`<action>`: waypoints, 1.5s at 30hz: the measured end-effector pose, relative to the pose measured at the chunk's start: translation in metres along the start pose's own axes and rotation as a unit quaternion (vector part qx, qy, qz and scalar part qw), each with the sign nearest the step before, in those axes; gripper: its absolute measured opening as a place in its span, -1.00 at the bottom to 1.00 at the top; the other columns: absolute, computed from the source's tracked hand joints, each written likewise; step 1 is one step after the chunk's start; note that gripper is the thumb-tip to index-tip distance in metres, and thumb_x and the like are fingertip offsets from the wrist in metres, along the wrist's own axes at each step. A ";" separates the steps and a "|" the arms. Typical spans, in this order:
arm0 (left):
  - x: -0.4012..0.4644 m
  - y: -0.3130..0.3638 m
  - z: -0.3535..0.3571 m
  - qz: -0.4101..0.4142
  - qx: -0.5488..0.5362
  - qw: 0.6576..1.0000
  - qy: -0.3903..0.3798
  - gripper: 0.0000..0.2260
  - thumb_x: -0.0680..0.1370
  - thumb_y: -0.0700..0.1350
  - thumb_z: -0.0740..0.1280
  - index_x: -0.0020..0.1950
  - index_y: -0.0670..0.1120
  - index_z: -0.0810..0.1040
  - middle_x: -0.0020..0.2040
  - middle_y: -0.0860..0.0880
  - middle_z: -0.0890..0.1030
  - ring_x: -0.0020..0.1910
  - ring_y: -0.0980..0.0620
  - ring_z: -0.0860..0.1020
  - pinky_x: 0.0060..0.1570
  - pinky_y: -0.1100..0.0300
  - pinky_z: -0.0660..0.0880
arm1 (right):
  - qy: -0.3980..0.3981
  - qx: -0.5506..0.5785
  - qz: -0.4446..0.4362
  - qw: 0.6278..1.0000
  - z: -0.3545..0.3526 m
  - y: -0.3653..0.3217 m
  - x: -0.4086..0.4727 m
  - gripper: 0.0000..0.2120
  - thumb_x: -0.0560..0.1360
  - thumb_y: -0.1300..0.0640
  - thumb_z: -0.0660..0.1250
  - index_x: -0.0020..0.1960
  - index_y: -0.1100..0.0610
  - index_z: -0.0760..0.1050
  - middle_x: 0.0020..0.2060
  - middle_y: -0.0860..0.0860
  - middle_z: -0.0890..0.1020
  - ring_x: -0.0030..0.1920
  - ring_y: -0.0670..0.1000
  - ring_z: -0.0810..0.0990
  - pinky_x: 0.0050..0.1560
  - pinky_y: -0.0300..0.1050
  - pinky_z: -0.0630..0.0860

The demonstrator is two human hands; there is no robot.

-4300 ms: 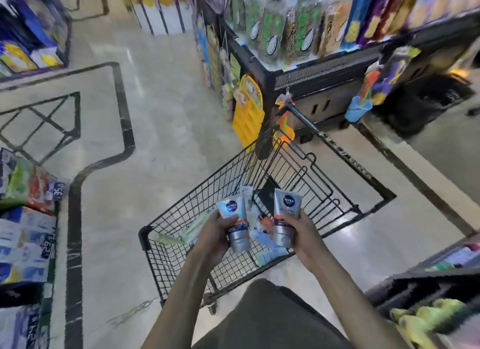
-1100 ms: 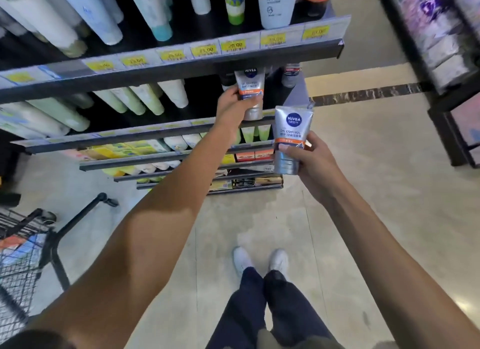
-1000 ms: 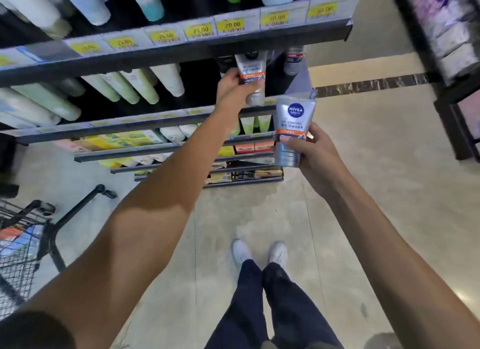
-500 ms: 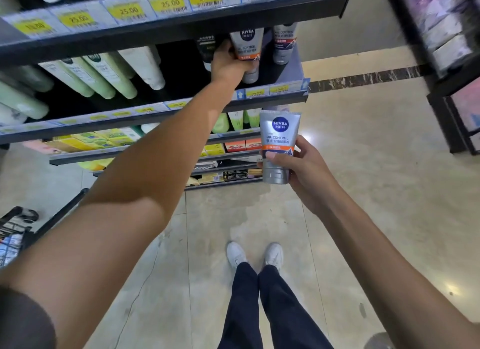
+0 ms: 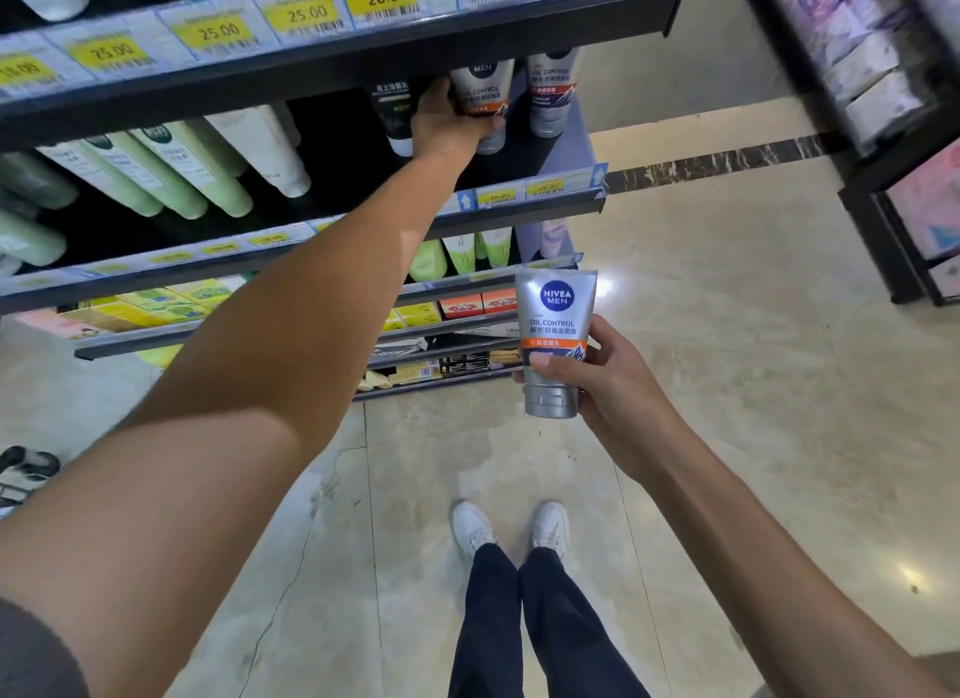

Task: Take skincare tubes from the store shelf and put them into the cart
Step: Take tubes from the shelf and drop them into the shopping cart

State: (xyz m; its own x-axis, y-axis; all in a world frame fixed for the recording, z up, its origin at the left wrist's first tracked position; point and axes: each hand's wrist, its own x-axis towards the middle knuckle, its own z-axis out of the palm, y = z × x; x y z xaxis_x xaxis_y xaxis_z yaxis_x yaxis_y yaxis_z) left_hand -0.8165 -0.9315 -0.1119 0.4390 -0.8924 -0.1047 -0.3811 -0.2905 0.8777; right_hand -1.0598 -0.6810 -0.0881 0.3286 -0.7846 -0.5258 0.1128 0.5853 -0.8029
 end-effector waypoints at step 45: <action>-0.099 -0.068 -0.085 0.264 0.428 0.864 -0.032 -0.56 0.62 0.15 0.32 0.29 -0.18 0.55 0.22 -0.15 0.59 0.17 -0.17 0.57 0.29 -0.06 0.36 | 0.084 -0.378 -0.238 0.891 0.055 -0.129 0.176 -0.37 0.31 0.13 0.66 0.31 0.13 0.52 0.19 -0.03 0.69 0.19 -0.06 0.65 0.29 -0.05 0.58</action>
State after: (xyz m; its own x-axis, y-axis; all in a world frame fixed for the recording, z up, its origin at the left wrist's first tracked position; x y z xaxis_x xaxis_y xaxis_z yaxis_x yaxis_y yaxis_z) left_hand -0.7649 -0.7936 -0.1217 -0.0144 -0.9879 0.1546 -0.9883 0.0376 0.1477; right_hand -0.9650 -0.8833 -0.0621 0.2604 -0.9636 -0.0598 -0.4831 -0.0764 -0.8722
